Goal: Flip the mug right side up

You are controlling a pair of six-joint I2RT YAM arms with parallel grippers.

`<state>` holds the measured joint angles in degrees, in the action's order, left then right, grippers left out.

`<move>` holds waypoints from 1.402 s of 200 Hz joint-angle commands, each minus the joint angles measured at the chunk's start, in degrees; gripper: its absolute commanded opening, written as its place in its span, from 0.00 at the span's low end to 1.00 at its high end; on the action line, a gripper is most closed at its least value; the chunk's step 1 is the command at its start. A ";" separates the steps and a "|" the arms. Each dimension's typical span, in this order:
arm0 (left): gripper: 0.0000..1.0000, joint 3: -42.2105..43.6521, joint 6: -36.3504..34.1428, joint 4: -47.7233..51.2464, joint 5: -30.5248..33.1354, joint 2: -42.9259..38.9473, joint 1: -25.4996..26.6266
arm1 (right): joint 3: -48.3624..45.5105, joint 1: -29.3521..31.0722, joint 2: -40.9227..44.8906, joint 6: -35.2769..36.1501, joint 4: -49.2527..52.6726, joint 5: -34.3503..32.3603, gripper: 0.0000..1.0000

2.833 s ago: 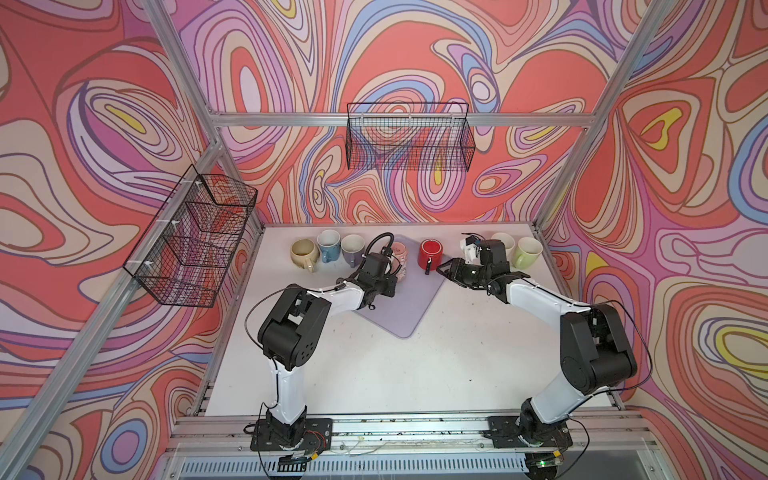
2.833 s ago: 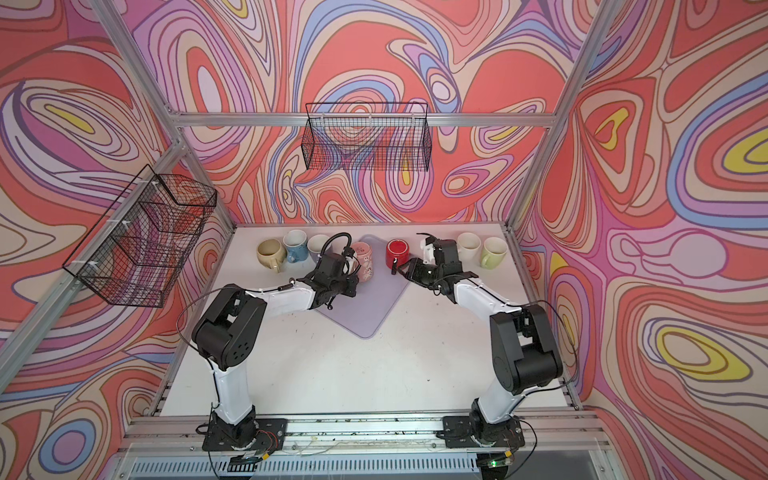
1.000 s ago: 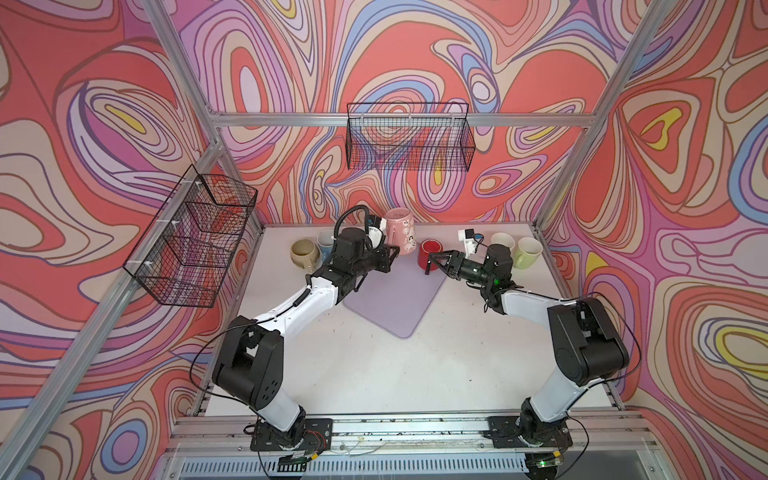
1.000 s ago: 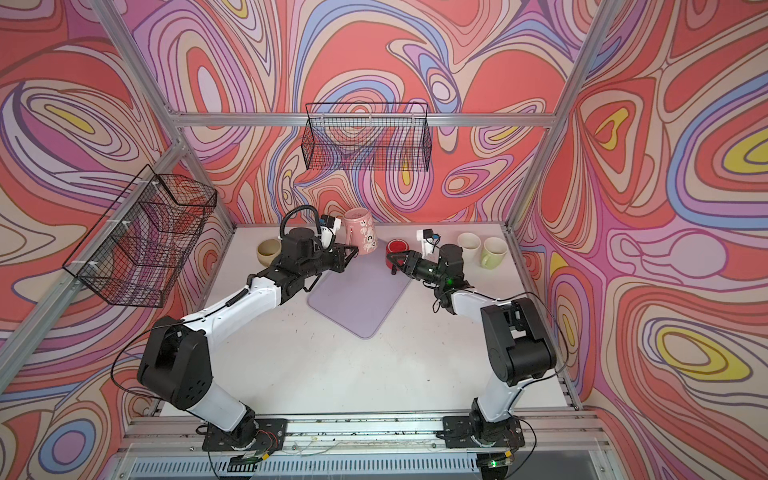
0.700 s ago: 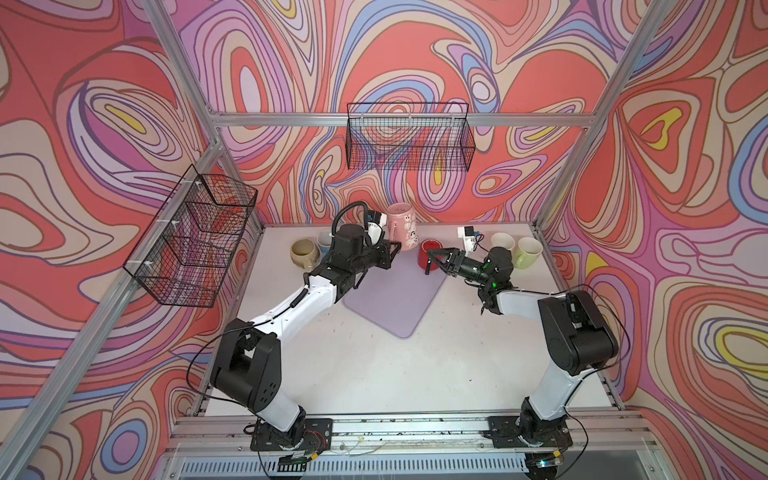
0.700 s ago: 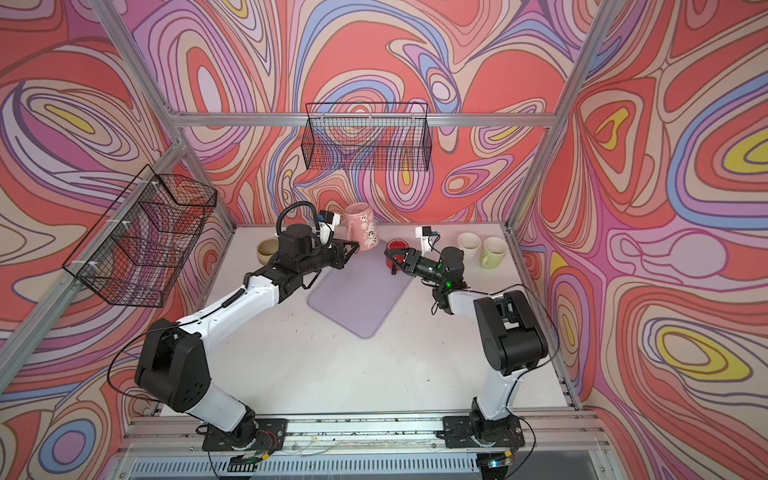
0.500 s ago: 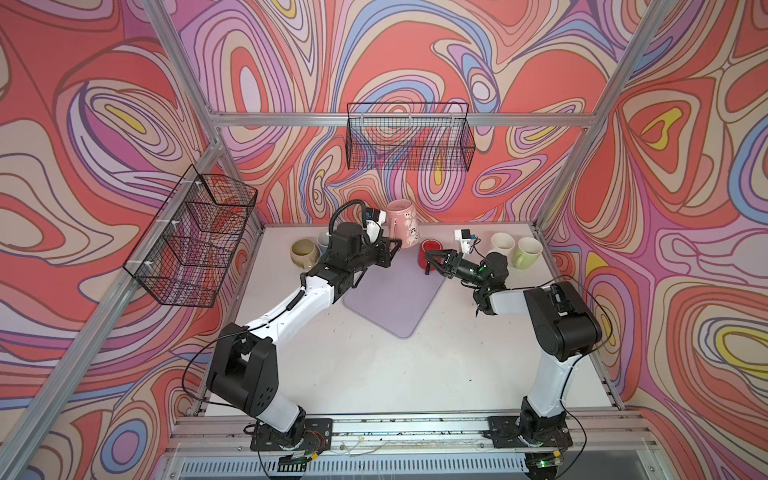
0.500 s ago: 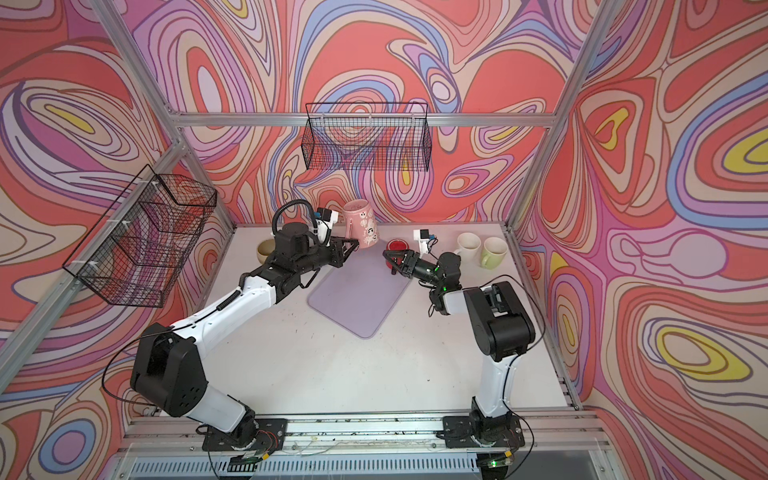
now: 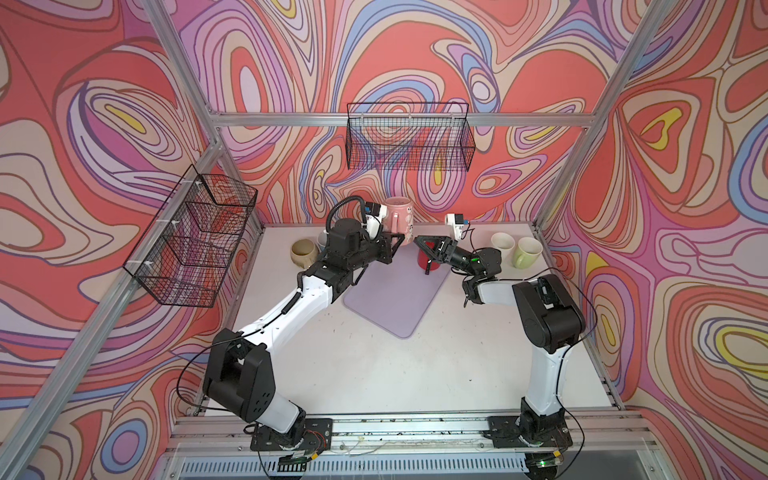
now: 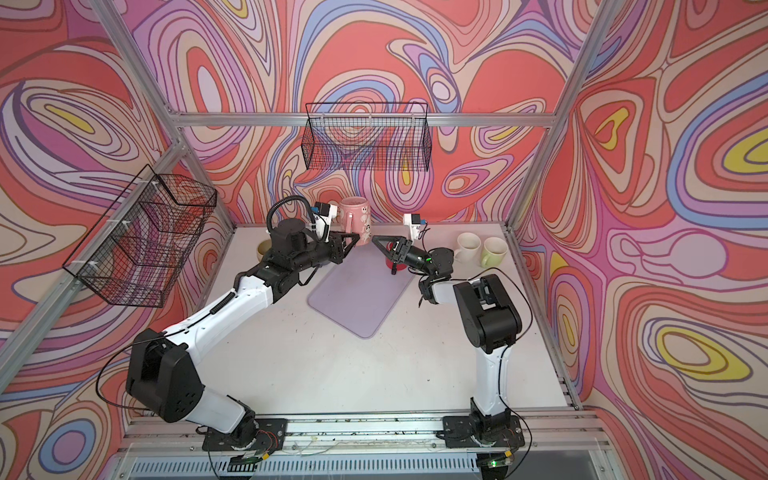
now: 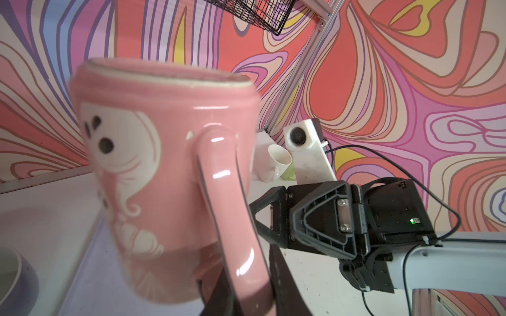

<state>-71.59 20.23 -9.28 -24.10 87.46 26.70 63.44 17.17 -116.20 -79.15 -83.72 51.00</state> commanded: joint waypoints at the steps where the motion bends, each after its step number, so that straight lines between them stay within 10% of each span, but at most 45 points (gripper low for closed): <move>1: 0.00 -2.70 -0.13 -7.27 -0.99 -3.20 0.34 | 2.24 0.89 -1.46 -1.09 -1.75 -0.59 0.51; 112: 0.00 1.14 2.22 -11.16 -1.03 -1.64 -0.74 | -9.92 -1.17 2.63 0.84 1.15 0.32 0.50; 153: 0.00 -1.55 3.56 -10.63 -3.35 -1.96 -0.73 | -11.36 -0.76 12.73 29.29 38.04 -3.20 0.50; 183: 0.00 -2.76 4.59 -9.79 -4.53 -2.34 -0.66 | -6.67 2.47 22.40 52.23 65.62 -18.00 0.48; 280: 0.00 -7.32 10.82 -7.83 -4.56 -2.17 -0.34 | -20.09 18.47 26.74 83.01 39.91 -49.87 0.50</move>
<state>-74.59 30.55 -11.29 -28.49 87.46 26.20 45.15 32.32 -87.79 -7.44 -34.11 13.10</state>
